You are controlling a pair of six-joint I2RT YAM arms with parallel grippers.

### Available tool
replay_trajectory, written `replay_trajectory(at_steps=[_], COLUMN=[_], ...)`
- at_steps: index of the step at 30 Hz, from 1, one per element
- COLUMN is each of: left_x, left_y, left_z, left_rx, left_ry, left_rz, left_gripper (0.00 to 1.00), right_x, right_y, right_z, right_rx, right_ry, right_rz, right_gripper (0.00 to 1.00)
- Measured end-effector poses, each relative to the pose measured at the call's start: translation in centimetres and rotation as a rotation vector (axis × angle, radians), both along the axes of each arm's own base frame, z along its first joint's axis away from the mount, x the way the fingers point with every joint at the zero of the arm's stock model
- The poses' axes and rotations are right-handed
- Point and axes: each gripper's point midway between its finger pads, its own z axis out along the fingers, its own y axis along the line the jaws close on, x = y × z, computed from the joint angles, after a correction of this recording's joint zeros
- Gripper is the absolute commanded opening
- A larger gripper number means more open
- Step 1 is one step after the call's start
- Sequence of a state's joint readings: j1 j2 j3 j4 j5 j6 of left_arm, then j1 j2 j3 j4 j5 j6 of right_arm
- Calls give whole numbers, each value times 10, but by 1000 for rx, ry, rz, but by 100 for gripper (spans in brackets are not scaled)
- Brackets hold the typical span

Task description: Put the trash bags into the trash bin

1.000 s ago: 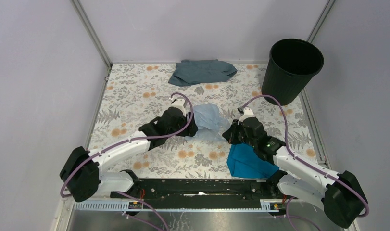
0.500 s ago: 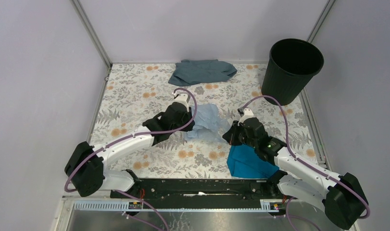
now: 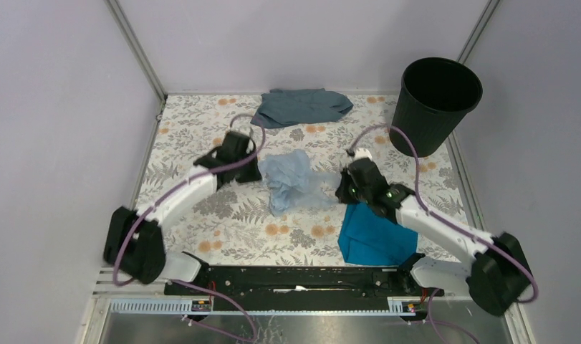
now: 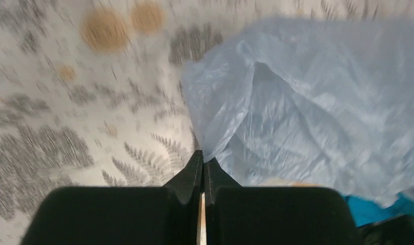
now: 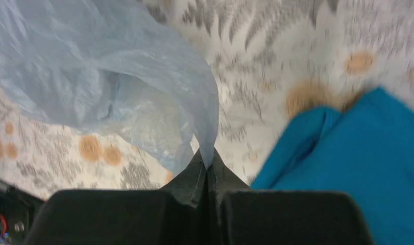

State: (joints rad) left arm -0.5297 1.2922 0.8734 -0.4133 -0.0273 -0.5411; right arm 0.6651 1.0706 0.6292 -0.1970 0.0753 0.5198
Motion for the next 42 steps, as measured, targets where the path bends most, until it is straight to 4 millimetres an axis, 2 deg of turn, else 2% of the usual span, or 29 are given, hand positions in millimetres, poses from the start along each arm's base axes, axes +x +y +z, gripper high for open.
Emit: replay_trajectory(at_steps=[2, 4, 5, 7, 8, 10, 12, 13, 15, 16, 18, 19, 22, 23, 24, 25, 26, 27, 28, 29, 30, 31, 32, 34, 36, 37, 39, 40, 42], left_x=[31, 75, 101, 144, 152, 134, 76, 33, -14, -24, -9, 11, 63, 61, 45, 14, -3, -9, -3, 15, 37, 55, 66, 56, 4, -14, -54, -66, -56], left_y=[8, 12, 13, 18, 19, 16, 10, 11, 27, 43, 62, 61, 56, 57, 62, 70, 72, 71, 66, 59, 49, 42, 35, 33, 45, 50, 63, 69, 71], left_z=[12, 51, 82, 168, 212, 307, 373, 395, 405, 406, 381, 345, 182, 108, 46, -1, -12, -4, 24, 65, 125, 189, 268, 388, 477, 489, 498, 493, 454], left_rx=[-40, -122, -161, -235, -265, -323, -387, -424, -450, -446, -404, -367, -242, -191, -140, -89, -73, -75, -93, -130, -183, -235, -297, -389, -458, -471, -493, -499, -488], left_ry=[63, 58, 10, -185, -294, -565, -790, -889, -988, -1032, -1009, -928, -538, -342, -153, 40, 125, 151, 130, 45, -87, -236, -422, -744, -1035, -1094, -1192, -1222, -1168], left_rz=[38, 67, 77, 91, 87, 48, -20, -64, -61, -6, 103, 127, 159, 164, 177, 185, 181, 171, 155, 133, 100, 66, 25, -36, -73, -74, -64, -46, -10], left_gripper=[0, 0, 0, 0, 0, 0, 0, 0, 0, 0, 0, 0, 0, 0, 0, 0, 0, 0, 0, 0, 0, 0, 0, 0, 0, 0, 0, 0, 0], right_x=[26, 69, 94, 143, 158, 160, 133, 109, 74, 64, 65, 76, 118, 122, 114, 98, 88, 77, 77, 88, 103, 123, 141, 144, 115, 95, 63, 51, 46], right_y=[9, 24, 33, 53, 61, 63, 56, 47, 35, 29, 28, 34, 64, 71, 69, 61, 56, 48, 47, 53, 63, 75, 87, 90, 69, 55, 32, 24, 20], right_z=[12, 46, 69, 143, 188, 263, 332, 358, 374, 374, 352, 326, 186, 129, 68, 25, 9, 0, 11, 40, 79, 136, 216, 331, 425, 451, 468, 467, 439], right_rx=[-55, -113, -120, -94, -59, 21, 135, 198, 269, 287, 294, 271, 113, 56, -11, -71, -100, -139, -153, -146, -123, -75, 2, 128, 245, 282, 331, 352, 375], right_ry=[-2, -16, -53, -189, -281, -439, -608, -696, -811, -850, -871, -827, -520, -393, -242, -110, -46, 15, 25, -11, -82, -197, -364, -623, -855, -927, -1016, -1046, -1044], right_rz=[-9, -23, -31, -39, -38, -27, 14, 49, 99, 107, 97, 92, 117, 140, 162, 180, 188, 193, 199, 205, 207, 207, 203, 187, 166, 156, 142, 136, 122], right_gripper=[0, 0, 0, 0, 0, 0, 0, 0, 0, 0, 0, 0, 0, 0, 0, 0, 0, 0, 0, 0, 0, 0, 0, 0, 0, 0, 0, 0, 0])
